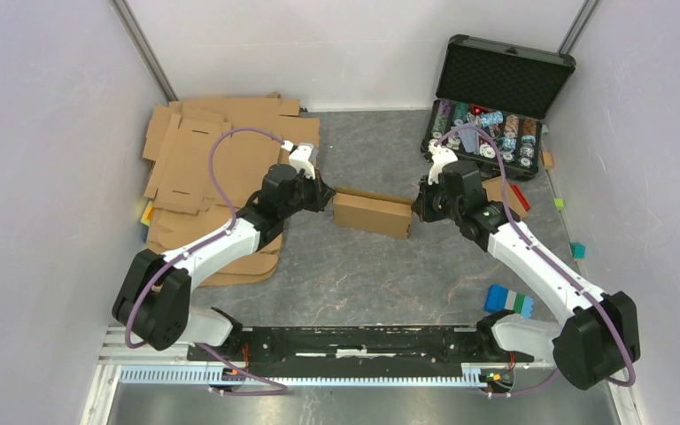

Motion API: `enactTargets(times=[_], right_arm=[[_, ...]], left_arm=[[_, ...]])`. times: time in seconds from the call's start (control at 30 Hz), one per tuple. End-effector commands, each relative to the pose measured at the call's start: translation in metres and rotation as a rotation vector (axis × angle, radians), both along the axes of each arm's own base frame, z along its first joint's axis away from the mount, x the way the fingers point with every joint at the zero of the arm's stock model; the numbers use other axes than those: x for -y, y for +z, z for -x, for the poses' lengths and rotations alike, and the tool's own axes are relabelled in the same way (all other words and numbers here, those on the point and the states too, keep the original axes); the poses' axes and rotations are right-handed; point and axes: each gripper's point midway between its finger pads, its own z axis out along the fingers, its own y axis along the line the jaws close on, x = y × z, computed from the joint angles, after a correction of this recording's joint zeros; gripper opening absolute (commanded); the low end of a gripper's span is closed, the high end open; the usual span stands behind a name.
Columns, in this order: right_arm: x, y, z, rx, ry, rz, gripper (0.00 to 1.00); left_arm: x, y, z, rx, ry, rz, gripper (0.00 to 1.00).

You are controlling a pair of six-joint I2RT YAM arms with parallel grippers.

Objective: Fold the paper box

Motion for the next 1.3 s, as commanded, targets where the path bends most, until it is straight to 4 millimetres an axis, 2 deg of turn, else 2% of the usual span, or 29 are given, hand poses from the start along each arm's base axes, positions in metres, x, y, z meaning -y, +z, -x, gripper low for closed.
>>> enactTargets(times=[0.0,0.17,0.37,0.87,1.03,1.1,1.17,1.27], right_arm=[[-0.021,0.026,-0.004,0.005,0.007,-0.117,0.0],[-0.022,0.034,-0.006,-0.008,-0.005,-0.127,0.0],[-0.025,0.033,-0.003,-0.027,0.003,-0.14,0.0],[-0.006,-0.013,0.014,-0.01,-0.068,-0.14,0.0],[0.008,-0.022,0.013,0.024,-0.091,-0.061,0.0],[0.009,-0.015,0.011,0.049,-0.064,-0.032,0.08],[0.007,-0.002,0.009,0.088,-0.026,-0.023,0.26],[0.003,0.015,0.01,0.135,0.02,-0.037,0.35]], left_arm=[[0.02,0.02,0.01,0.054,-0.099,0.002,0.02],[0.021,0.02,0.011,0.057,-0.1,-0.007,0.02],[0.021,0.021,0.012,0.065,-0.1,-0.02,0.02],[0.023,0.016,0.014,0.063,-0.102,-0.039,0.02],[0.023,0.015,0.015,0.066,-0.097,-0.046,0.02],[0.023,0.014,0.015,0.066,-0.097,-0.049,0.02],[0.023,0.014,0.015,0.07,-0.096,-0.053,0.02],[0.023,0.014,0.015,0.071,-0.092,-0.057,0.02]])
